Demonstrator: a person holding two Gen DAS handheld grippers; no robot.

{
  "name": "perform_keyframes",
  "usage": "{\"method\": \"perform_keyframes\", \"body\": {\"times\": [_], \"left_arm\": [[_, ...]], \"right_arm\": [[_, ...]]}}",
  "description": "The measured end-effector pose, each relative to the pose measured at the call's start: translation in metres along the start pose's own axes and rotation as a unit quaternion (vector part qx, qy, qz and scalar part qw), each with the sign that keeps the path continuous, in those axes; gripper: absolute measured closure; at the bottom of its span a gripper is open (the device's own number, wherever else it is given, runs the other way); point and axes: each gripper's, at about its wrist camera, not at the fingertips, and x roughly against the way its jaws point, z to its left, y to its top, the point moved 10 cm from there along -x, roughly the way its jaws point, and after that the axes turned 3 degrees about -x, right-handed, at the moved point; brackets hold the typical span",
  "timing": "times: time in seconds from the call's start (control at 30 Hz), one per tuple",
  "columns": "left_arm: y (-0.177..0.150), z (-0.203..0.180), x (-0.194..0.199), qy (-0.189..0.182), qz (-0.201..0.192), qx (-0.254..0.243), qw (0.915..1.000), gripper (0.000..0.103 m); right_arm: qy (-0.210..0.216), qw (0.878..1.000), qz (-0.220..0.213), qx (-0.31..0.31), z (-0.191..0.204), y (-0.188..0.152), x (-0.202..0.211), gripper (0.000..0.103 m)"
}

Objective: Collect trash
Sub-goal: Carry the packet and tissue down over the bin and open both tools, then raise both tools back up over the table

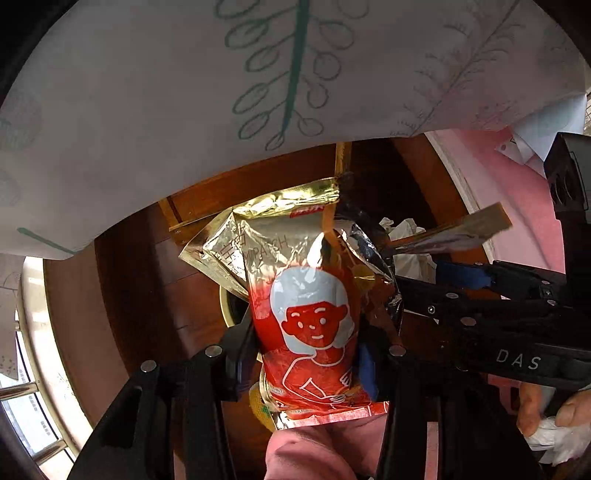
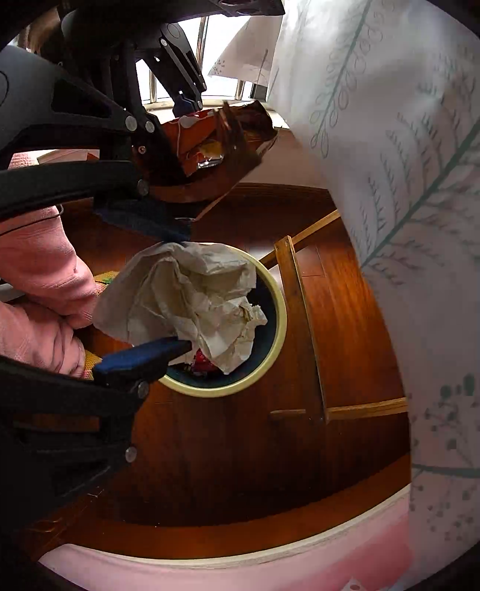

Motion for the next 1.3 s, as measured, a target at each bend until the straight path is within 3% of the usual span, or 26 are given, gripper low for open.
{"method": "perform_keyframes", "body": {"times": [0.07,0.17,0.23,0.33,0.53,0.87,1.3], "left_arm": [[-0.008,0.011,-0.022,-0.001,0.013,0.009,0.9999,0.035],[-0.01,0.024,-0.042,-0.005,0.021,0.014,0.9997,0.027],[-0.012,0.033,-0.047,0.001,0.019,0.013,0.9997,0.017],[-0.017,0.046,-0.046,0.016,0.017,0.015,0.9996,0.016],[0.006,0.033,-0.034,0.033,0.019,0.031,0.9988,0.016],[0.018,0.005,0.07,0.051,-0.001,0.027,0.9983,0.016],[0.074,-0.052,0.274,0.085,-0.086,0.026,0.9923,0.016]], "right_arm": [[0.001,1.0,0.009,-0.015,-0.014,-0.002,-0.023,0.044],[0.009,0.999,0.014,-0.037,-0.03,-0.004,-0.047,0.029],[0.013,0.999,0.018,-0.041,-0.036,-0.007,-0.056,0.027],[-0.002,0.999,0.024,-0.035,-0.042,-0.012,-0.062,0.027],[-0.011,0.999,0.028,-0.03,-0.036,-0.011,-0.045,0.027],[-0.038,0.999,0.027,0.001,-0.006,-0.002,0.036,0.027],[-0.058,0.996,-0.003,0.062,0.06,0.033,0.218,0.027]]}}
